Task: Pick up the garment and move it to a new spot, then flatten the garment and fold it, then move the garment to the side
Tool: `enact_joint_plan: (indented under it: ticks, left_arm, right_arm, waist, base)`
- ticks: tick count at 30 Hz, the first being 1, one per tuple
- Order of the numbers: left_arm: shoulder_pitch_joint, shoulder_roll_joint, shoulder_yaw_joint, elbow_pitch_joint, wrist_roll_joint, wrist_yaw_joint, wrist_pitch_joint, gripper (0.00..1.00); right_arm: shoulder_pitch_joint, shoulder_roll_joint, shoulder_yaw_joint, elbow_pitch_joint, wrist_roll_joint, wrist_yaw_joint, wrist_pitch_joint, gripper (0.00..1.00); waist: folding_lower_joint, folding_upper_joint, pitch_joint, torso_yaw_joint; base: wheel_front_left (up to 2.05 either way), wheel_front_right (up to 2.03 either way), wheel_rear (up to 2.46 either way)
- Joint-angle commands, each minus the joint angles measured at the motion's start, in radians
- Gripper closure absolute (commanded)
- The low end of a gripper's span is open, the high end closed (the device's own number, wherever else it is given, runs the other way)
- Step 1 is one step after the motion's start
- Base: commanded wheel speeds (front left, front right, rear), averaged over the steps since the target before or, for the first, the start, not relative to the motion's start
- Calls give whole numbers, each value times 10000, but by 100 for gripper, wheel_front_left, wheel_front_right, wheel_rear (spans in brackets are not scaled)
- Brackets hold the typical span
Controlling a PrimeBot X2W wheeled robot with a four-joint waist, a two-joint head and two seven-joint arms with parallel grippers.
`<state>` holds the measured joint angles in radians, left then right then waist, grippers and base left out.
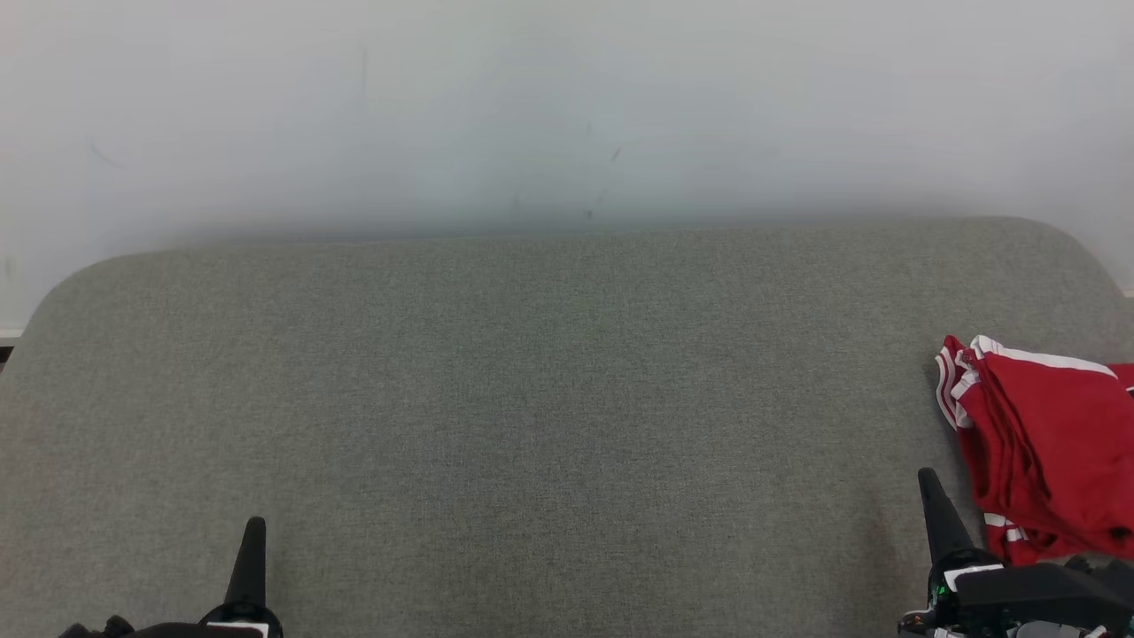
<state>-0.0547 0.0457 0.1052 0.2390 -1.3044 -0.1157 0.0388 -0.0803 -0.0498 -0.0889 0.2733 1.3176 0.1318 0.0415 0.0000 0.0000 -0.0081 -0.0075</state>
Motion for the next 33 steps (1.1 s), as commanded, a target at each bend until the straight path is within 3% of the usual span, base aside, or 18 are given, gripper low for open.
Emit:
enact_joint_plan:
  ticks: [1,33]
  left_arm:
    - [-212,58,34,-35,-301,-88,81,100]
    - [-557,69,98,59,-2768,-179,697,100]
  right_arm:
    - [-132,-8,-52,-101,272,-15,66,100]
    - [-292,-7,-241,-278,2631,-18,666,100]
  waist:
    - [0,0,5,4]
    - [0,0,95,64]
  base:
    - [0,0,0]
    - [0,0,0]
